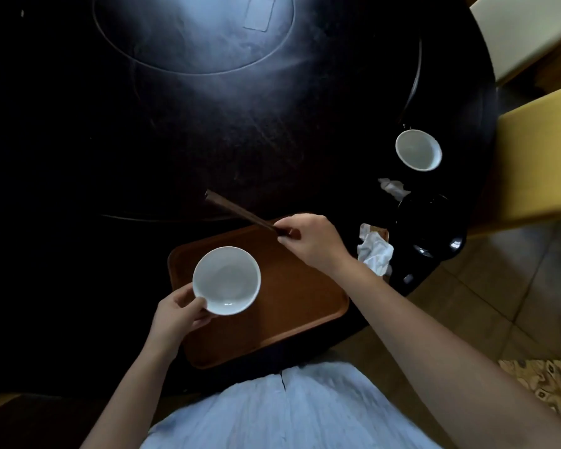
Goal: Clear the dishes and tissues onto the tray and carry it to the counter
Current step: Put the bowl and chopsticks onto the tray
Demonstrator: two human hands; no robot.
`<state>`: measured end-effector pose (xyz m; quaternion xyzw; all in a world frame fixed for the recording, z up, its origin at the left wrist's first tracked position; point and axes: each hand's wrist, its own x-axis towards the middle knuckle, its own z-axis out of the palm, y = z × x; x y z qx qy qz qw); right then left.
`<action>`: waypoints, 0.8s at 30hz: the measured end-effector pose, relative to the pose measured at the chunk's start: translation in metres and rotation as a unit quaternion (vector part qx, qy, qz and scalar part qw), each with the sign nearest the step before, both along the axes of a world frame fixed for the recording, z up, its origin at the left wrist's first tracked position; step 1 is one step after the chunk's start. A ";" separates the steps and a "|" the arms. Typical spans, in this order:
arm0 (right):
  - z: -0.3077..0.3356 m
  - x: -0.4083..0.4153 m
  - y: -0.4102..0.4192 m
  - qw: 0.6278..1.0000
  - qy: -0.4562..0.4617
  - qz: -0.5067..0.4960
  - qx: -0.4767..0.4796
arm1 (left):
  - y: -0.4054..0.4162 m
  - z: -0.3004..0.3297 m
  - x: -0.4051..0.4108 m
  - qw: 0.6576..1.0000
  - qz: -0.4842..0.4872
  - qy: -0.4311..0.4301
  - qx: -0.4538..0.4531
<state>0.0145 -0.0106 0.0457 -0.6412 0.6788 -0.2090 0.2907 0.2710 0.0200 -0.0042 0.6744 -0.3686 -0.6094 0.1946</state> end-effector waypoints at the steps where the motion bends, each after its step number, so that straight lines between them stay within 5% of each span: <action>1: -0.004 0.006 -0.003 0.998 0.051 0.036 -0.005 | 0.000 0.000 0.003 1.000 -0.001 0.002 0.002; 9: -0.034 0.050 -0.025 0.956 0.207 0.203 -0.049 | 0.002 -0.004 0.021 1.000 0.009 0.009 0.012; 19: -0.063 0.055 -0.019 0.927 0.291 0.216 -0.096 | -0.001 -0.013 0.029 1.000 -0.004 0.018 0.015; 24: -0.073 0.054 -0.007 0.942 0.262 0.145 -0.150 | -0.002 -0.016 0.030 1.000 -0.005 0.009 0.002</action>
